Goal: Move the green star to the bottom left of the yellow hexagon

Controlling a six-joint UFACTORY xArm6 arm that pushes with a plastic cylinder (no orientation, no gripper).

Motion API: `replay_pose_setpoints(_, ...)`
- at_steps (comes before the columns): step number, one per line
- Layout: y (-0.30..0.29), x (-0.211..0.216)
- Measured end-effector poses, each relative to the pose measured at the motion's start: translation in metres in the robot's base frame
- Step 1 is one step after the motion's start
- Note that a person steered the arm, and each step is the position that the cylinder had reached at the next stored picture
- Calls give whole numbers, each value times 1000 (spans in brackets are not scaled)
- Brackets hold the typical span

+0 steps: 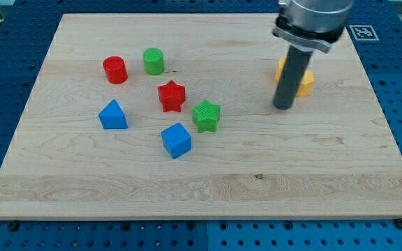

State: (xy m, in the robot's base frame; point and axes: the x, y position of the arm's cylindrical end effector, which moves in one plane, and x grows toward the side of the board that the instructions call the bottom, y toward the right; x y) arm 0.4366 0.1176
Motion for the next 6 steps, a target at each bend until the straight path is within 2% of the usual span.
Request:
replay_pose_setpoints(2,-86,0)
replay_pose_setpoints(4,-135,0)
replay_pose_setpoints(5,-159,10)
replay_pose_setpoints(6,-167,40)
